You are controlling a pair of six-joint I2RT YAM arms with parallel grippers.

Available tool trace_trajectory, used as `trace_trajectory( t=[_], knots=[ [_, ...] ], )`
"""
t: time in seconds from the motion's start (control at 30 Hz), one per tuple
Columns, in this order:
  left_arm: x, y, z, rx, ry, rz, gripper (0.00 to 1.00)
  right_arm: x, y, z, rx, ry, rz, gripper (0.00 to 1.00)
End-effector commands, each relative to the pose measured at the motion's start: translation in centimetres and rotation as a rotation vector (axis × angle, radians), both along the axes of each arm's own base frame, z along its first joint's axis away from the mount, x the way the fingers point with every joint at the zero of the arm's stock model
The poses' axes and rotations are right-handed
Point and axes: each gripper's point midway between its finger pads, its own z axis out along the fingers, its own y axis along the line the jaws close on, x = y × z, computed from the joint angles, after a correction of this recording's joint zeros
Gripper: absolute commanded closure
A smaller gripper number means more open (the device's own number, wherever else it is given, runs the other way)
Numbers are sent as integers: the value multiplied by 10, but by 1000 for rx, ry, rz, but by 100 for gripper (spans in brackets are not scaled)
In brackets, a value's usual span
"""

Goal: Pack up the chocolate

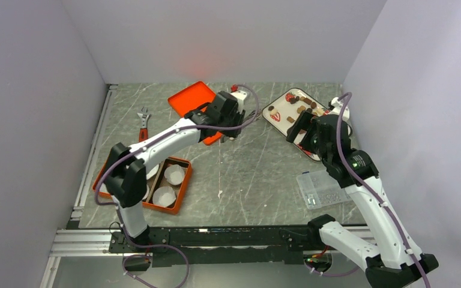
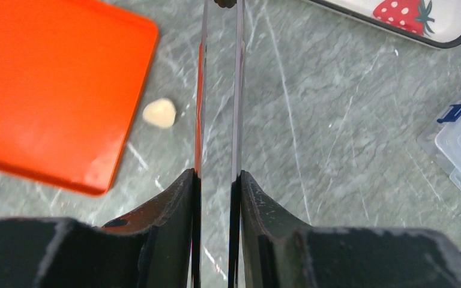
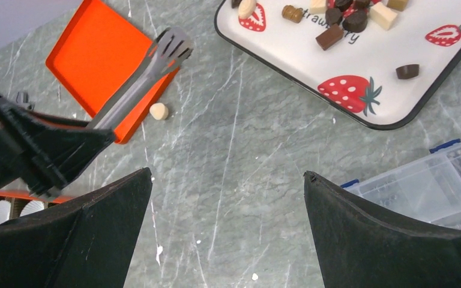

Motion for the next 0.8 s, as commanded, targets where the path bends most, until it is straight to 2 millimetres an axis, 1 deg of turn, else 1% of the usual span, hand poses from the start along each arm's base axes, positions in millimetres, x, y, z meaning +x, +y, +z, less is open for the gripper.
trace_trajectory(
  t=[0.0,0.2,0.37,0.63,0.77],
  knots=[
    [-12,32,49,-65,-76,92,66,10,11,3,20,-28,41,0],
    [-41,79,54,-24,-67,189,66,15,23,-5,39,-5,87,0],
    [-65,119,51,18,-50,280,67,19,30,-8,48,6,114,0],
    [-112,184,50,67,-15,431,66,25,44,-18,68,33,168,0],
    [-136,209,50,63,8,490,66,28,50,-24,73,50,190,0]
  ],
)
